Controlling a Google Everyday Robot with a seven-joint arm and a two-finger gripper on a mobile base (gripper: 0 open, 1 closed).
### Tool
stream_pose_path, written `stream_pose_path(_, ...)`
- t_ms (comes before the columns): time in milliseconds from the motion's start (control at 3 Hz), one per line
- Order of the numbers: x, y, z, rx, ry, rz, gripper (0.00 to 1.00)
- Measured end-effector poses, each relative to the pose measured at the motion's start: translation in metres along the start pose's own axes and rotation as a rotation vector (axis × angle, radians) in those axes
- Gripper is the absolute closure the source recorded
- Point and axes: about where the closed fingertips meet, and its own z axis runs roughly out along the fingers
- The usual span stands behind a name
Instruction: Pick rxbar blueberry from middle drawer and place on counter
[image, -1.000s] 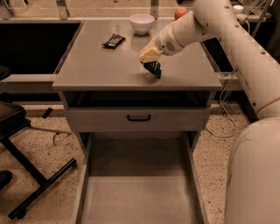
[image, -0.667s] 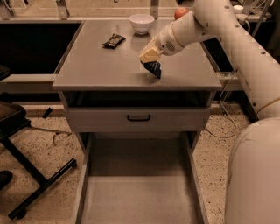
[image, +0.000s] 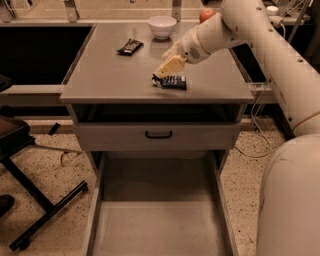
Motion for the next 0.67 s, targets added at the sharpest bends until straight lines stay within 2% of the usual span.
stream_pose_path(333,0.0,0.0,0.0001,0.0,0.0,0.0,0.0)
stream_pose_path(667,0.0,0.0,0.0001,0.0,0.0,0.0,0.0)
